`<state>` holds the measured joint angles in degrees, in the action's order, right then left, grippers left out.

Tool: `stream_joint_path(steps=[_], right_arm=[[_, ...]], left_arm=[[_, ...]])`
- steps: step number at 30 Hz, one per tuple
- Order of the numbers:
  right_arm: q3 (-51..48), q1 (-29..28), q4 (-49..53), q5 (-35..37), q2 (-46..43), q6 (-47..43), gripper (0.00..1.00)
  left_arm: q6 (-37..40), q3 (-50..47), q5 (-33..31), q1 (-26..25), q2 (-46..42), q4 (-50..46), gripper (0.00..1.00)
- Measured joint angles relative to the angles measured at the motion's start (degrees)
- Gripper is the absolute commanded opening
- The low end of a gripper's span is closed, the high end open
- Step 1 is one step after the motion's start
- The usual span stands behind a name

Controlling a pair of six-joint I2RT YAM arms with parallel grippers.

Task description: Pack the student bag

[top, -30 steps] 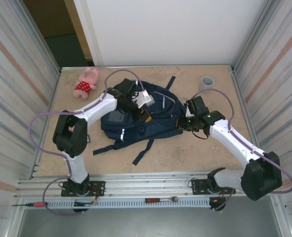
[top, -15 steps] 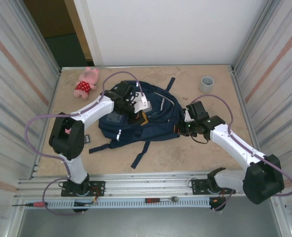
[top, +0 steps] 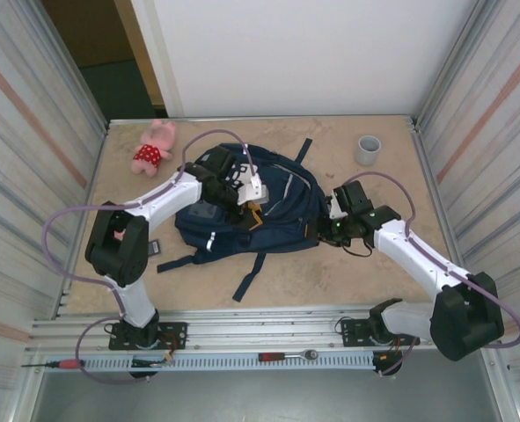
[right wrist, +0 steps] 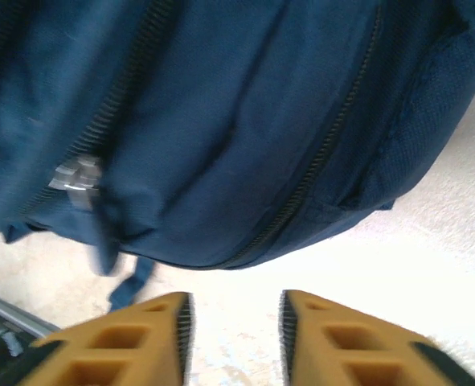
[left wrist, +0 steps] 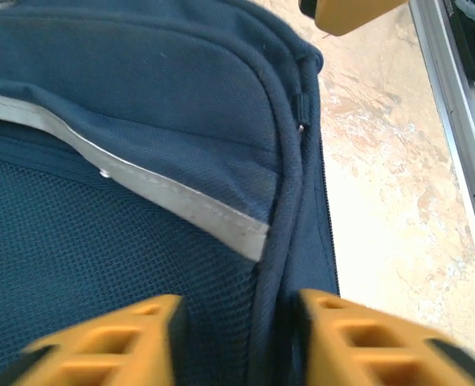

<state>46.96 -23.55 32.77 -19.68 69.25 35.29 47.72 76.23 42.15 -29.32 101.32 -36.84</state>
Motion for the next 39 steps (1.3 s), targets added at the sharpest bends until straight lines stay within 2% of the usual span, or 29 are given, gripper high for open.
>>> stream_joint_path(steps=[4, 10, 15, 20, 25, 30, 32, 35, 39], right_arm=[[4.0, 2.2, 0.1, -2.8, 0.1, 0.3, 0.51], [9.2, 5.6, -0.6, -5.7, 7.3, 3.1, 0.49], [12.4, 6.3, -1.5, -5.9, 16.9, 3.8, 0.33], [11.5, 5.0, -2.8, -5.4, 19.7, 4.6, 0.25], [6.0, -0.8, -8.2, -2.3, 17.3, 7.7, 0.22], [-0.5, -11.2, -13.9, 3.2, 12.5, 15.2, 0.23], [-0.9, -15.1, -14.9, 4.9, 12.0, 17.3, 0.29], [0.1, -17.8, -14.6, 5.4, 11.6, 18.4, 0.42], [3.3, -16.9, -10.2, 4.2, 9.4, 17.1, 0.47]], left_arm=[[-8.0, -3.7, -0.4, 0.1, -5.8, 3.5, 0.68], [-29.5, -12.8, -6.5, 1.2, -17.0, 11.6, 0.73], [-49.7, -24.8, -14.7, 2.6, -23.2, 19.1, 0.73], [-61.4, -33.0, -21.5, 2.8, -23.7, 23.5, 0.73], [-64.3, -33.0, -23.0, 3.6, -19.7, 27.4, 0.73], [-62.5, -26.4, -23.8, 5.5, -11.2, 28.6, 0.73], [-61.3, -23.5, -23.9, 6.3, -8.4, 29.7, 0.74], [-59.9, -20.9, -23.8, 7.0, -6.9, 30.8, 0.76], [-57.3, -21.3, -23.7, 7.1, -9.9, 30.9, 0.79]])
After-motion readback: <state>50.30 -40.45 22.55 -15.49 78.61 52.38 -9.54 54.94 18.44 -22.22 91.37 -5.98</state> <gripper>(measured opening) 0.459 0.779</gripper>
